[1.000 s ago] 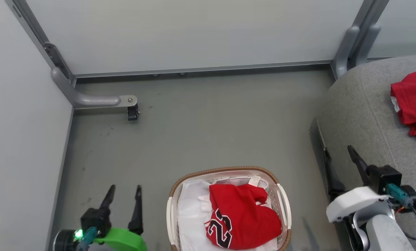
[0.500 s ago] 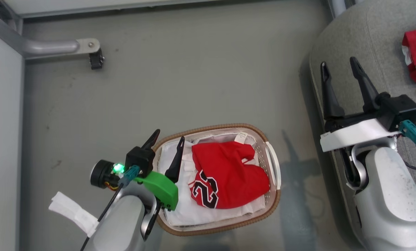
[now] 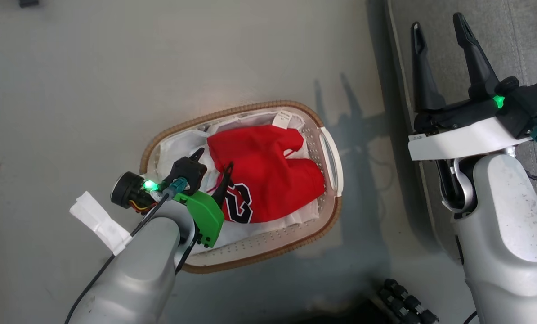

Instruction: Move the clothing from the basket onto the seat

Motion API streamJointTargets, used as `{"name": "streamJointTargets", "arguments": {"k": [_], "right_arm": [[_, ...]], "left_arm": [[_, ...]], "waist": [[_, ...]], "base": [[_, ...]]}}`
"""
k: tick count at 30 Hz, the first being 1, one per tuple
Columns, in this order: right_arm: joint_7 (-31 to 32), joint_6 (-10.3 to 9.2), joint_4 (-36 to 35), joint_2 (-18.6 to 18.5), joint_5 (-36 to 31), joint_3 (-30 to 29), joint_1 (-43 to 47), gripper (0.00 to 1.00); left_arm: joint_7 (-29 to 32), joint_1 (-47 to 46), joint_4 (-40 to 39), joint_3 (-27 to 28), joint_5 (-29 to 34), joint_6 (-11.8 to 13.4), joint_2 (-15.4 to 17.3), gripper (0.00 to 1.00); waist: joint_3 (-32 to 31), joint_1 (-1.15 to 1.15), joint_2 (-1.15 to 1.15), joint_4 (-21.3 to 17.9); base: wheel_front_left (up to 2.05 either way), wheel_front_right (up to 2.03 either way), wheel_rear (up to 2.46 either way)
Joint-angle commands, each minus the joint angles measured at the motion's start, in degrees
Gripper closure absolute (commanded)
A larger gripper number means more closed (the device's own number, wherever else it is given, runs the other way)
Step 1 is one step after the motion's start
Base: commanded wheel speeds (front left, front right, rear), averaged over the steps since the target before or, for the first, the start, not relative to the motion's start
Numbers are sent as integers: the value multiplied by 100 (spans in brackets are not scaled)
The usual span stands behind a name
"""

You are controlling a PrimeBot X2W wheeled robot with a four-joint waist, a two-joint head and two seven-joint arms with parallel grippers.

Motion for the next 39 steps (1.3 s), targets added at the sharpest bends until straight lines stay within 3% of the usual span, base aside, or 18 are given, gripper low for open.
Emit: {"name": "streamJointTargets", "arguments": {"k": [1, 15, 25, 26, 27, 32, 39], "right_arm": [[-1, -6, -47, -4, 4, 20, -90, 0], [-1, -6, -155, -8, -7, 172, -233, 0], [-1, -6, -129, -8, 12, 147, -312, 0], [-1, -6, -110, -7, -3, 147, -307, 0], [-1, -6, -79, -8, -22, 144, -293, 0], [-1, -6, 67, -11, -43, 75, -242, 0], [-1, -6, 351, -12, -198, -13, -26, 0]], "left_arm": [[5, -207, 128, -79, -121, -15, 77, 0], [202, -878, 1242, -1147, -1212, -15, -50, 0], [92, -1101, 853, -1817, -1968, -15, 53, 0], [70, -1112, 826, -1883, -1992, -15, 64, 64], [37, -1105, 808, -1968, -2039, -15, 62, 100], [-9, -975, 673, -2272, -2304, -15, 38, 100], [-7, -618, 224, -2188, -2512, -16, 84, 100]], "waist": [[728, -1, 0, -445], [1316, -1, 0, -547], [1430, -1, 0, -514], [1413, -1, 0, -499], [1372, -1, 0, -481], [1040, -1, 0, -407], [204, -1, 0, -165]], "base": [[0, 0, 0], [0, 0, 0], [0, 0, 0], [0, 0, 0], [0, 0, 0], [0, 0, 0], [0, 0, 0]]}}
